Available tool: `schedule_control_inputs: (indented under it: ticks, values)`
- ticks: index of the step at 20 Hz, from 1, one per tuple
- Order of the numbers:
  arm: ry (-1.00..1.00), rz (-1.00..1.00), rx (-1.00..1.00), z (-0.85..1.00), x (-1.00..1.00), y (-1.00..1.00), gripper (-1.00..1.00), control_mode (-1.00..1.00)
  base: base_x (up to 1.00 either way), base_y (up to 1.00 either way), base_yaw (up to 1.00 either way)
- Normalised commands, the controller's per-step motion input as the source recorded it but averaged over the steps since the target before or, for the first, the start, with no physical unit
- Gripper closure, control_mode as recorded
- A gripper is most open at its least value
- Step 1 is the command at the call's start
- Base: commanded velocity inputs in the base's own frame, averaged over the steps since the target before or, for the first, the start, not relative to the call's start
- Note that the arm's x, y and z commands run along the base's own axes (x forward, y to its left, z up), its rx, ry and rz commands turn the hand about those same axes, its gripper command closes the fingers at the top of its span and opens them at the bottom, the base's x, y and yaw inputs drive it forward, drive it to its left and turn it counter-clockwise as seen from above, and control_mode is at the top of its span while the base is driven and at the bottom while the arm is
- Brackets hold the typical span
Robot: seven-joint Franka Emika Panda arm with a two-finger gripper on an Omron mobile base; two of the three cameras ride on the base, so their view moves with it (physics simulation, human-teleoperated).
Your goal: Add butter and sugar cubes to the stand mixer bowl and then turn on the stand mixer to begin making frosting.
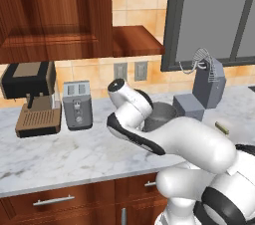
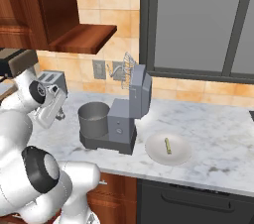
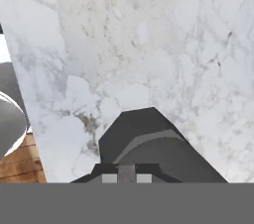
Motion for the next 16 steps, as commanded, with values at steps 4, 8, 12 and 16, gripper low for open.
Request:
schedule_control_inputs:
  ticks: [4,8,12,16]
  values:
    - [0.0,0.0,0.0,1.0,0.0,-0.21,1.0,-1.0,0.0,0.0,0.0]
    - [0.0,0.0,0.0,0.94,0.0,0.0,1.0,-1.0,0.0,0.0,0.0]
    - [0.04,0.0,-0.08,0.25,0.06,-0.17,1.0,-1.0,0.0,0.0,0.0]
    - [0.15,0.0,-0.14,-0.04,0.36,-0.4,1.0,-1.0,0.0,0.0,0.0]
